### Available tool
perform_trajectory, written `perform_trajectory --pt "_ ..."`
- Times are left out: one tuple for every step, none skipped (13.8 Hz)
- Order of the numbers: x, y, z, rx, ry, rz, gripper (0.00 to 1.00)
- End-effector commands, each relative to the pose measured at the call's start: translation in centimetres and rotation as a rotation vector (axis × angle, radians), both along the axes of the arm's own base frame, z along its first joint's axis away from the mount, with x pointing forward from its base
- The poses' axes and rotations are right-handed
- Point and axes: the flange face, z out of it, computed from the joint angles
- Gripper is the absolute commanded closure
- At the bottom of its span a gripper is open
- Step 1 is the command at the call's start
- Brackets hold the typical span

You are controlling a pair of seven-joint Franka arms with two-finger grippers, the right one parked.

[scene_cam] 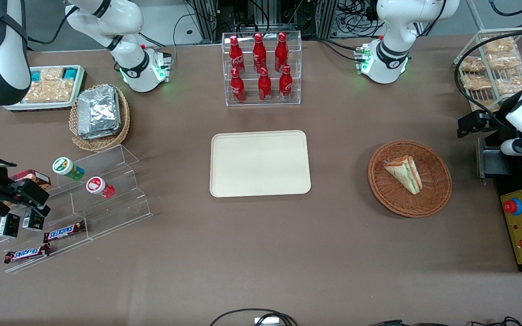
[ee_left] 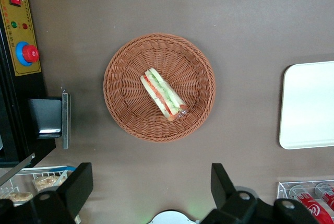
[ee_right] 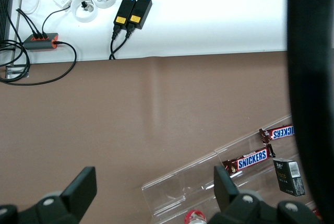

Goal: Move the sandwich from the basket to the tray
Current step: 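Move the left gripper over the sandwich in the wicker basket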

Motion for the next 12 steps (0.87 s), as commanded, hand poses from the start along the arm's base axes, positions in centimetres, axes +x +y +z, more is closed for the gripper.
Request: perform_trajectory --pt "0.0 -0.2 0.0 0.011 0.000 0.004 0.00" --pt "0.0 -0.3 0.1 0.011 -0.003 0.001 0.00" --pt "0.1 -0.3 0.0 0.011 -0.005 0.001 0.00" --pt "0.3 -0.3 -0.4 0.013 -0.001 0.006 0.00" --pt "0.4 -0.4 -0.9 0.020 0.000 0.045 0.00" --pt "0.4 -0.7 -2.2 0.025 0.005 0.085 0.00" --pt "0.3 -0.8 -3.5 0.028 0.003 0.110 0.00" --pt "0.3 -0.7 -4.8 0.031 0.015 0.125 0.00" --pt "0.3 -0.8 -5.7 0.034 0.018 0.143 0.00" --pt "0.2 -0.7 -7.1 0.039 0.025 0.169 0.00" --pt "-0.2 -0.6 -8.4 0.041 0.015 0.197 0.00" --pt "-0.6 -0.6 -10.1 0.043 0.005 0.222 0.00"
